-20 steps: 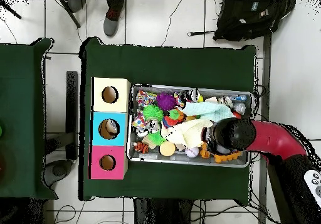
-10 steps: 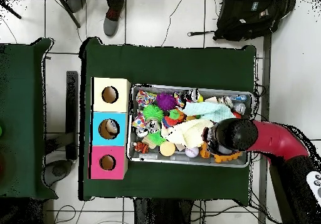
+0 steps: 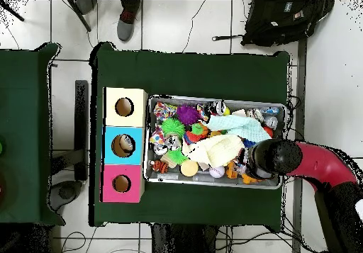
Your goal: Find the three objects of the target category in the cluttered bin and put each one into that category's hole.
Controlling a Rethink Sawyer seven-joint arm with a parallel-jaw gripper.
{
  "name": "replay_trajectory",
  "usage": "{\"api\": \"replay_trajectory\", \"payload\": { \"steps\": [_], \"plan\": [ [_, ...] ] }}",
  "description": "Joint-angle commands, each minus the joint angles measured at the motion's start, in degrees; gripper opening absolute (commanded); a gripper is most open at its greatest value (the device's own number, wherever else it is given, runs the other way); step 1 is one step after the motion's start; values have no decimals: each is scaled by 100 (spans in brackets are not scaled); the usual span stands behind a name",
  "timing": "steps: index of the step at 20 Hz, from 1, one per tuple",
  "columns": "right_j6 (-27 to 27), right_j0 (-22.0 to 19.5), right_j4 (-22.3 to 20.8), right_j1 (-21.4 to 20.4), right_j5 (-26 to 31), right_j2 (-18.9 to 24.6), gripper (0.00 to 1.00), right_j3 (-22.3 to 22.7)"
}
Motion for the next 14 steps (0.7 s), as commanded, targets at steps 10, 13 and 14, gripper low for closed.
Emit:
{"api": "replay_trajectory", "payload": {
  "steps": [10,13,14],
  "plan": [
    [-1370,-130,-625,997,276,212,100,-445],
    [-1314,-105,-590,1029,263,244,100,-396],
    [-1262,-89,-585,1035,225,248,100,-338]
  ]
}}
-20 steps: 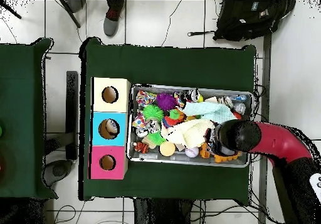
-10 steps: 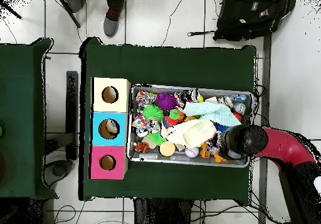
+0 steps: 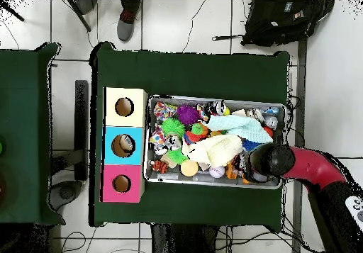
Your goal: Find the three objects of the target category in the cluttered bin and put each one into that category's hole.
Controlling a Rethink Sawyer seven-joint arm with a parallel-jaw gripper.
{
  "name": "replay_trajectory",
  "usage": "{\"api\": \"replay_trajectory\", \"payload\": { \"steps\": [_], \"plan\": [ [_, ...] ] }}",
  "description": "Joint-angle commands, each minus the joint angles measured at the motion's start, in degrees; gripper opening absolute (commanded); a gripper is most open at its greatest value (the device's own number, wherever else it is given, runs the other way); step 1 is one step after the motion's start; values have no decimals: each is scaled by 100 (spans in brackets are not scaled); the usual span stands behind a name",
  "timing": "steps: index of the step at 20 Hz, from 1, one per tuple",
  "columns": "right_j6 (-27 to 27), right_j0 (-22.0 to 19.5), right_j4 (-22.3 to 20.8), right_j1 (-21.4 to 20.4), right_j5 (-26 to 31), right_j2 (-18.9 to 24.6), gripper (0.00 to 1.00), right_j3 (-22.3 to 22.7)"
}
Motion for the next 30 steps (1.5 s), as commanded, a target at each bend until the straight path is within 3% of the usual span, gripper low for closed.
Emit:
{"api": "replay_trajectory", "payload": {
  "steps": [1,7,8,23,30],
  "plan": [
    [-1249,59,-274,404,219,255,100,-222],
    [-1303,-3,-231,386,109,371,100,-81],
    [-1173,-70,-161,390,-77,416,0,-25],
    [-795,107,93,196,169,389,0,-134],
    [0,461,45,-173,-124,103,0,14]
  ]
}}
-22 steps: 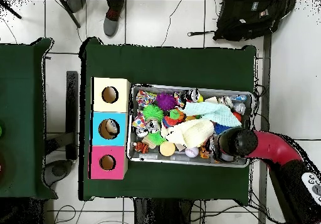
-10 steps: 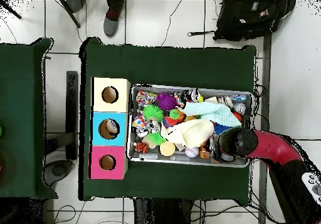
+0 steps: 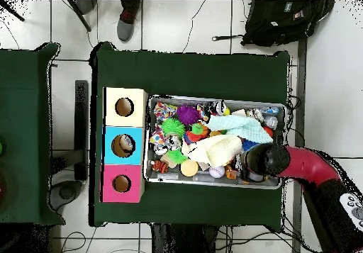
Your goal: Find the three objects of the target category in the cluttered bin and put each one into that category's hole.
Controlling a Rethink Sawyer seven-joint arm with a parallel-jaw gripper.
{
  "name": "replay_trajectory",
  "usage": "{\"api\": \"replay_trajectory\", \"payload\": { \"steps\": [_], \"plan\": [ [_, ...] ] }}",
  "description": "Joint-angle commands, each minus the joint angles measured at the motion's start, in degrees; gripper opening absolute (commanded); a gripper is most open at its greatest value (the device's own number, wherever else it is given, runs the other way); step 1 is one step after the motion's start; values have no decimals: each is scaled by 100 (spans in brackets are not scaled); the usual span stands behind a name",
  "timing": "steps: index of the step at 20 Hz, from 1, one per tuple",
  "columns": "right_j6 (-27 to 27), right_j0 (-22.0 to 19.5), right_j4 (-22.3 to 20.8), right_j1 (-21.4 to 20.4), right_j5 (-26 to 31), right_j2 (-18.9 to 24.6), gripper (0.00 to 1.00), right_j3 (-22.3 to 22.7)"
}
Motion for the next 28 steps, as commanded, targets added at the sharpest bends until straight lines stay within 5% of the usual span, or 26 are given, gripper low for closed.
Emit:
{"api": "replay_trajectory", "payload": {
  "steps": [1,6,14,28],
  "plan": [
    [110,445,15,-304,-210,31,0,52],
    [648,776,-147,-749,-684,-267,0,242],
    [824,1073,356,-1235,-256,-481,0,390],
    [786,1395,953,-1154,45,-772,0,167]
  ]
}}
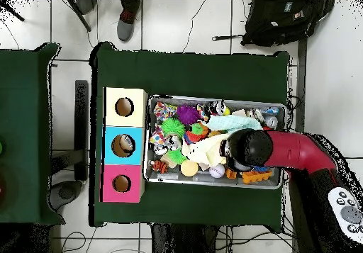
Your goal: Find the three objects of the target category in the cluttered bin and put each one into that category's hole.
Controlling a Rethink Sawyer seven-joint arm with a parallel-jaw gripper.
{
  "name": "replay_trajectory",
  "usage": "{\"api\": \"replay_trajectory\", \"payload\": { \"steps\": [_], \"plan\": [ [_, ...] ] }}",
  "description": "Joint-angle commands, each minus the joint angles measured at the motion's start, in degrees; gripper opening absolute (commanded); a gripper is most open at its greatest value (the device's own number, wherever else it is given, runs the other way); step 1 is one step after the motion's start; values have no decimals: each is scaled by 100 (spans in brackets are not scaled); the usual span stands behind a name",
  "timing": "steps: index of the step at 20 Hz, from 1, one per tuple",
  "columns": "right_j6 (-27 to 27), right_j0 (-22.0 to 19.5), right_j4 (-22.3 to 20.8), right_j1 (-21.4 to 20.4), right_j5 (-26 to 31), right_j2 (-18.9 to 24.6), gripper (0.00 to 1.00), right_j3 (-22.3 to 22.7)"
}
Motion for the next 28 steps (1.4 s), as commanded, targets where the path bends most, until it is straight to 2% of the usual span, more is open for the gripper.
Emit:
{"api": "replay_trajectory", "payload": {
  "steps": [1,11,22,28],
  "plan": [
    [785,190,367,110,199,-266,0,-9],
    [953,332,984,317,-136,-231,0,115],
    [1191,951,1312,550,-302,-454,0,-283],
    [1301,1334,1589,540,-238,-501,0,-270]
  ]
}}
